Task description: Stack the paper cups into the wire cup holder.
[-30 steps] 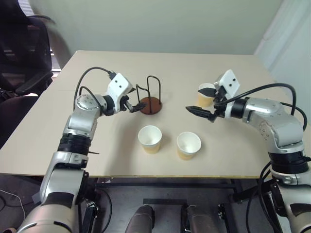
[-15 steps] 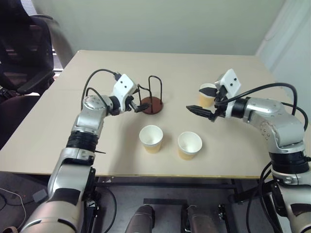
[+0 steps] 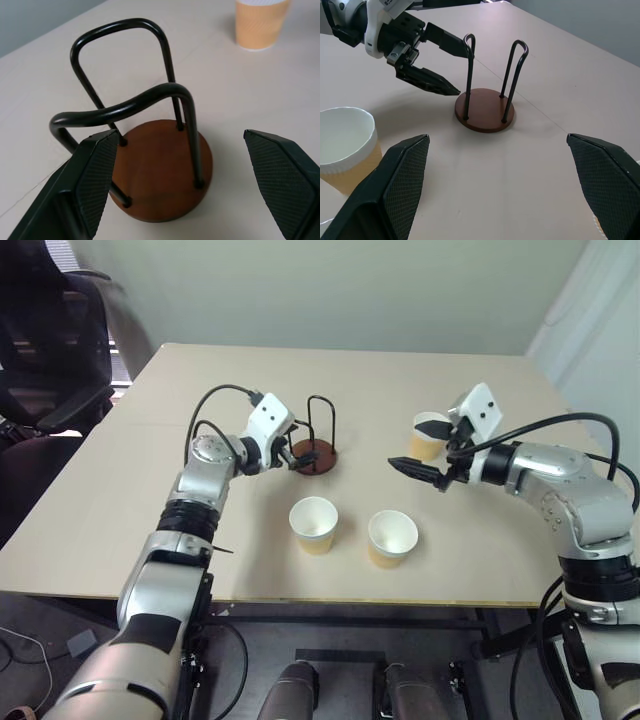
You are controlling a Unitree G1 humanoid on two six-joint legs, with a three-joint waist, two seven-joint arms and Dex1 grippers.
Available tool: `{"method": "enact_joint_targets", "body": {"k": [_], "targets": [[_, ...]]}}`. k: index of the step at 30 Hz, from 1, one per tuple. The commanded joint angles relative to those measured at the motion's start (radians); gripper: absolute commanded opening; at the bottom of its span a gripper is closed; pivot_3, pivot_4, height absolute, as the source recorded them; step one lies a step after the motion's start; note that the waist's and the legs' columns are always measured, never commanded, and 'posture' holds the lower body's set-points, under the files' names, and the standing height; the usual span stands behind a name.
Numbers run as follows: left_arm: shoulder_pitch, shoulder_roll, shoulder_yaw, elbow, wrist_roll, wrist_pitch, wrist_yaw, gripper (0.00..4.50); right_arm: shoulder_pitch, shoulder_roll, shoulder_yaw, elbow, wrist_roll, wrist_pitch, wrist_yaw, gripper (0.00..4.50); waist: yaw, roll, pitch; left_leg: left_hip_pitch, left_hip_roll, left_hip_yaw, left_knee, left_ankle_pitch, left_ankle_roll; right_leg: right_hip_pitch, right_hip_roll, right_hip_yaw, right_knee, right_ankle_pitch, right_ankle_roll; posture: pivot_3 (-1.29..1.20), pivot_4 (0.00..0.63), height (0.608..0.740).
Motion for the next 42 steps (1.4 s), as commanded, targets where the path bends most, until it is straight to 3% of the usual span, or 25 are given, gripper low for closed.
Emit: {"method": "enact_joint_targets", "body": {"k": [1, 21, 35, 42], "targets": [[-0.034, 0.018, 0.009, -0.002, 0.009, -0.026, -0.006, 4.26, -0.005, -0.013, -0.043, -0.04, 0.022, 0.002, -0.009, 4.5, 0.0, 0.0, 0.0, 0.0, 0.0, 0.0, 0.0, 0.0, 0.0, 0.0, 0.0, 0.0, 0.0, 0.0, 0.0, 0.0, 0.15, 0.74], [-0.026, 0.003, 0.035, -0.033, -0.047, 0.029, -0.064, 4.39, -0.005, -0.02, -0.04, -0.033, 0.031, 0.0, -0.004, 4.5, 0.0, 0.0, 0.0, -0.001, 0.0, 0.0, 0.0, 0.0, 0.0, 0.0, 0.0, 0.0, -0.001, 0.0, 0.0, 0.0, 0.15, 0.74], [-0.073, -0.038, 0.016, 0.088, 0.013, -0.096, 0.03, 4.39, 0.006, -0.028, -0.043, -0.047, 0.035, 0.006, -0.014, 4.5, 0.002, 0.0, 0.0, -0.001, 0.0, 0.0, 0.001, 0.0, 0.001, 0.0, 0.0, 0.0, -0.001, 0.0, 0.001, 0.0, 0.15, 0.74], [-0.07, -0.058, -0.004, 0.086, 0.006, -0.075, -0.058, 4.39, 0.013, -0.041, -0.05, -0.058, 0.043, 0.018, -0.01, 4.5, 0.002, 0.0, 0.0, -0.003, 0.0, 0.0, 0.001, 0.0, 0.001, 0.0, 0.0, 0.0, -0.002, 0.0, 0.002, 0.0, 0.15, 0.74]]}}
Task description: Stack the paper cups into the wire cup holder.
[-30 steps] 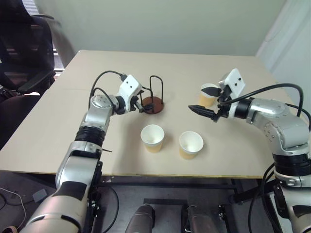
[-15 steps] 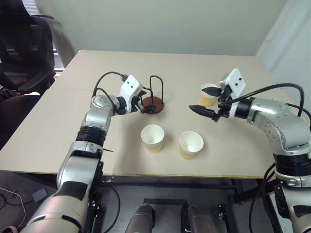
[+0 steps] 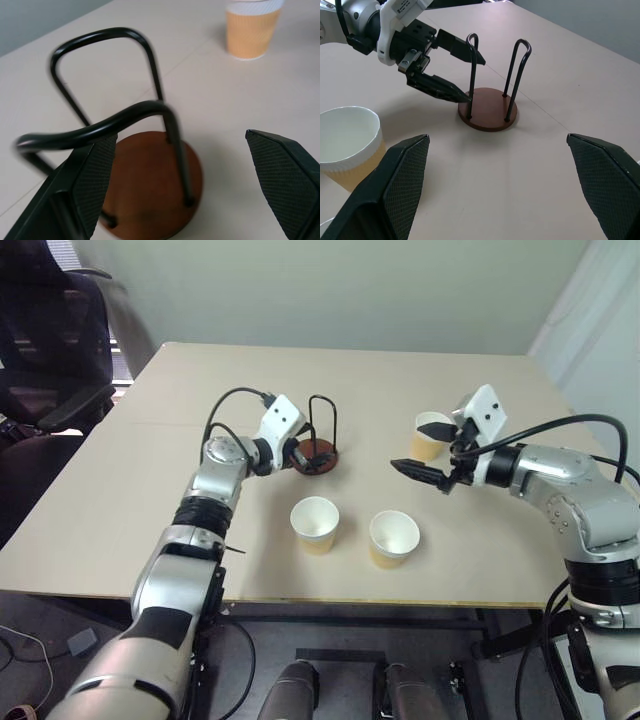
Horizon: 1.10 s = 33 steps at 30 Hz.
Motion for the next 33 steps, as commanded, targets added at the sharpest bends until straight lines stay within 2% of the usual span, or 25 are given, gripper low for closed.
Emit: {"method": "enact_joint_targets", "body": {"k": [1, 16, 28, 33], "targets": [[-0.027, 0.004, -0.006, -0.018, 0.004, -0.003, -0.04, 4.39, -0.003, -0.021, -0.043, -0.042, 0.019, 0.004, -0.006, 4.5, 0.0, 0.0, 0.0, 0.0, 0.0, 0.0, 0.0, 0.0, 0.0, 0.0, 0.0, 0.0, 0.0, 0.0, 0.0, 0.0, 0.15, 0.74], [-0.095, -0.056, 0.022, 0.135, 0.024, -0.077, 0.101, 4.39, 0.006, -0.026, -0.052, -0.052, 0.023, 0.009, -0.021, 4.5, 0.001, 0.0, 0.0, -0.001, -0.001, 0.0, 0.001, 0.001, 0.001, 0.0, 0.0, 0.001, 0.0, 0.001, 0.003, 0.0, 0.15, 0.74], [-0.136, -0.109, 0.038, 0.224, 0.022, -0.105, 0.103, 4.39, 0.014, -0.02, -0.051, -0.059, 0.033, 0.008, -0.039, 4.5, 0.003, 0.0, 0.0, -0.002, -0.001, 0.001, 0.001, 0.001, 0.002, 0.0, 0.0, 0.001, -0.001, 0.001, 0.006, 0.0, 0.15, 0.74], [-0.136, -0.097, 0.043, 0.231, 0.024, -0.112, 0.065, 2.81, 0.016, -0.021, -0.055, -0.059, 0.035, 0.009, -0.045, 4.5, 0.003, 0.0, 0.0, -0.002, -0.002, 0.001, 0.002, 0.001, 0.003, 0.0, 0.0, 0.002, -0.001, 0.001, 0.006, 0.0, 0.15, 0.74]]}}
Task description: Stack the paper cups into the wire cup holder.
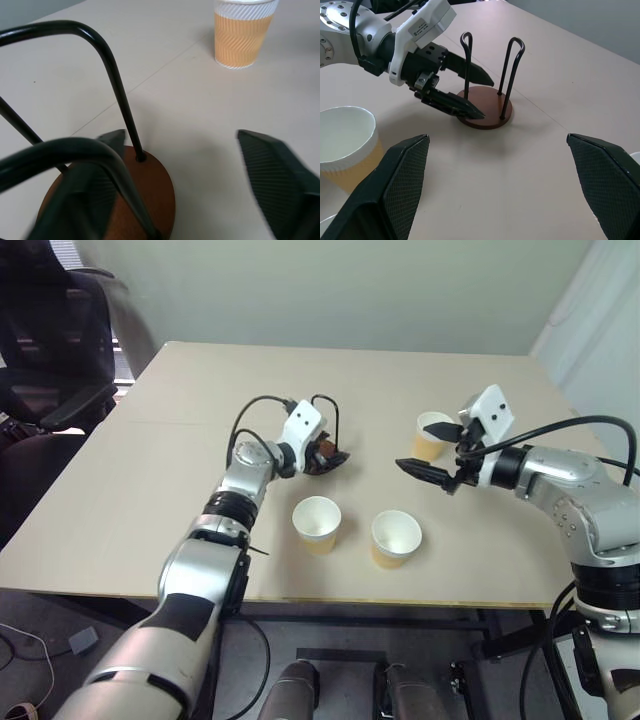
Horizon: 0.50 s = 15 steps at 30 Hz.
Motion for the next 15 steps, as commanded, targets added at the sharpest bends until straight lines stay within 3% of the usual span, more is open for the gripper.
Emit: {"method": "enact_joint_targets", "body": {"k": [1, 8, 15], "targets": [[-0.039, 0.016, 0.018, -0.007, -0.006, -0.023, -0.03, 2.4, -0.004, -0.004, -0.039, -0.032, 0.014, -0.004, -0.014, 4.5, 0.0, 0.0, 0.0, 0.0, 0.0, 0.0, 0.0, 0.0, 0.0, 0.0, 0.0, 0.0, 0.0, 0.0, 0.0, 0.0, 0.15, 0.74], [-0.036, 0.048, 0.017, -0.006, -0.005, -0.023, -0.09, 0.04, -0.009, -0.005, -0.037, -0.022, 0.012, -0.008, -0.017, 4.5, 0.0, 0.0, 0.0, 0.0, 0.0, 0.0, 0.0, 0.0, 0.0, 0.0, 0.0, 0.0, 0.0, 0.0, 0.0, 0.0, 0.15, 0.74], [-0.043, 0.084, 0.003, -0.008, 0.005, -0.041, -0.216, 0.04, -0.019, 0.001, -0.03, -0.006, 0.005, -0.02, -0.017, 4.5, 0.0, 0.0, 0.0, 0.0, 0.0, 0.0, 0.0, 0.0, 0.001, 0.0, 0.0, 0.0, -0.001, 0.0, 0.001, 0.0, 0.15, 0.74]]}}
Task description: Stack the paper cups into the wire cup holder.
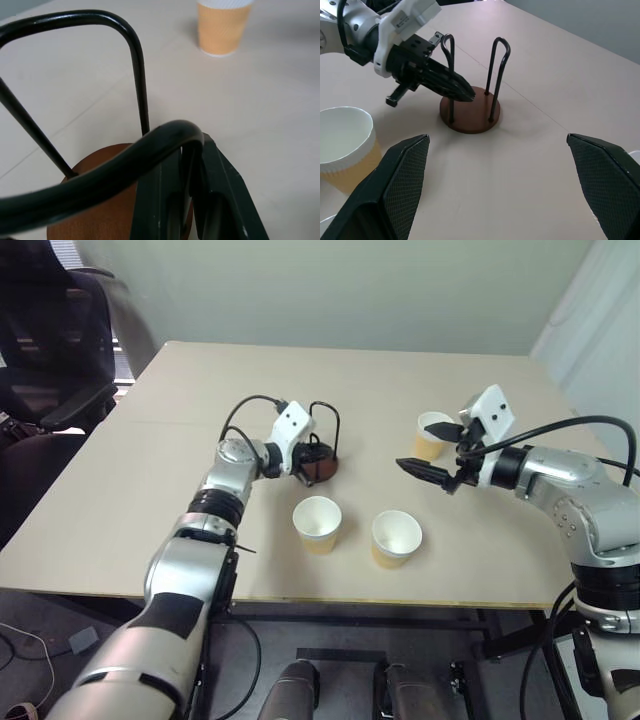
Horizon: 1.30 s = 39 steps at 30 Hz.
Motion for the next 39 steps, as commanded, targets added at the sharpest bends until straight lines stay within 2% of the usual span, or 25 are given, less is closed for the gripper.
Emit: {"method": "enact_joint_targets", "body": {"k": [1, 15, 27, 33, 39], "targets": [[-0.046, 0.017, 0.003, -0.013, -0.002, -0.033, -0.067, 0.04, -0.02, 0.001, -0.029, -0.007, 0.004, -0.02, -0.009, 4.5, 0.0, 0.0, 0.0, 0.0, 0.0, 0.0, 0.0, 0.0, 0.0, 0.0, 0.0, 0.0, 0.0, 0.0, 0.0, 0.0, 0.15, 0.74], [-0.134, -0.028, -0.007, 0.048, -0.002, -0.069, -0.339, 0.04, -0.015, -0.009, -0.03, 0.002, -0.012, -0.036, -0.015, 4.5, 0.002, 0.0, 0.0, -0.002, 0.0, -0.001, 0.0, -0.001, 0.001, 0.0, 0.0, 0.0, -0.003, 0.001, 0.001, 0.0, 0.15, 0.74], [-0.151, -0.086, -0.026, 0.073, 0.003, -0.066, -0.501, 0.04, 0.026, -0.091, -0.077, -0.006, 0.003, -0.034, 0.008, 4.5, 0.004, 0.0, 0.0, -0.003, 0.0, 0.002, 0.0, -0.003, 0.005, 0.0, -0.002, 0.0, -0.007, 0.002, 0.005, 0.0, 0.15, 0.74], [-0.125, -0.099, -0.047, 0.063, 0.015, -0.082, -0.547, 0.04, 0.036, -0.112, -0.09, -0.007, 0.006, -0.035, 0.008, 4.5, 0.004, 0.0, 0.0, -0.004, -0.001, 0.005, 0.001, -0.004, 0.007, 0.0, -0.003, 0.0, -0.01, 0.007, 0.013, 0.0, 0.15, 0.74], [-0.11, -0.1, -0.06, 0.063, 0.033, -0.113, -0.551, 0.04, 0.039, -0.112, -0.092, -0.014, 0.009, -0.032, 0.005, 4.5, 0.004, 0.0, 0.0, -0.005, -0.001, 0.007, 0.002, -0.005, 0.01, 0.0, -0.004, 0.001, -0.012, 0.008, 0.014, 0.0, 0.15, 0.74]]}}
